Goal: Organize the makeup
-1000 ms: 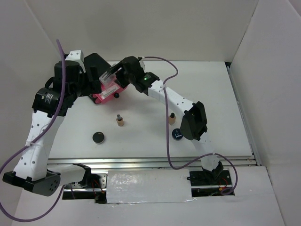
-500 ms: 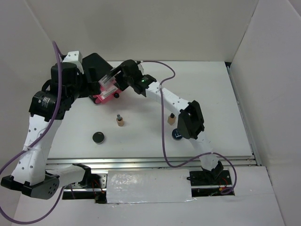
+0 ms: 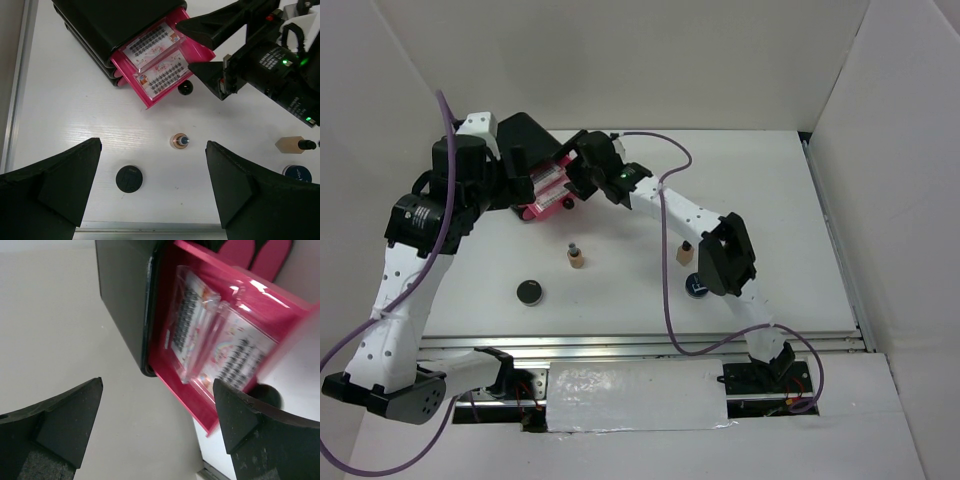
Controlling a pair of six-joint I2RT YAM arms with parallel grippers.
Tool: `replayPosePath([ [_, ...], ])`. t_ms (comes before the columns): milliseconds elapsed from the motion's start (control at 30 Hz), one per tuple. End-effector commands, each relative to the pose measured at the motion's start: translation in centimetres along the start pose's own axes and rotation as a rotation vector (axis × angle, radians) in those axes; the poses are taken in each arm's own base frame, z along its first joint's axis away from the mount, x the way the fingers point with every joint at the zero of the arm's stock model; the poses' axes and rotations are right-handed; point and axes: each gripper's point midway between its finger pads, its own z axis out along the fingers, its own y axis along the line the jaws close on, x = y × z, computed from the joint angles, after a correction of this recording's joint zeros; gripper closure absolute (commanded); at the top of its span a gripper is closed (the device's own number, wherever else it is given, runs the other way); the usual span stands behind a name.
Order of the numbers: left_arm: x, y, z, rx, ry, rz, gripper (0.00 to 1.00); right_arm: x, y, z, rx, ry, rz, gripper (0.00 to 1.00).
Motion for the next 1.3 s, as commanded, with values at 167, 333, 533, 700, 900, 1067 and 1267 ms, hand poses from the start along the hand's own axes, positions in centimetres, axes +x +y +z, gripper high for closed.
replayPosePath([
  [167,1.6,-1.9,3.0,0.097,0.017,0.084,0.12,-12.9,7.8,-14.9,-0.227,-0.317,0.021,0.0],
  [333,4.1,-4.2,6.9,0.114,0.084,0.205,0.53,-19.8,1.9,-21.0,-0.122,-0.479,-0.083,0.01],
  [533,6.2,-7.2,11.9,-0.01,0.161,0.38,0.84,-20.6,-3.3,-27.1,0.074,-0.535,-0.3,0.08],
  [700,8.6,-10.3,14.5,-0.063,0.22,0.521,1.0,-20.1,-9.2,-29.9,0.197,-0.534,-0.355,0.07],
  [900,11.9,-10.1,19.0,-0.145,0.294,0.63,1.0,-20.1,-12.2,-32.7,0.21,-0.562,-0.39,0.06],
  [1067,13.6,-8.2,21.5,-0.292,0.319,0.723,1.0,-20.5,-12.1,-33.9,0.197,-0.575,-0.425,0.06],
  [1267,13.7,-7.4,23.5,-0.42,0.313,0.796,1.0,-21.2,-11.5,-34.0,0.203,-0.558,-0.467,0.06],
])
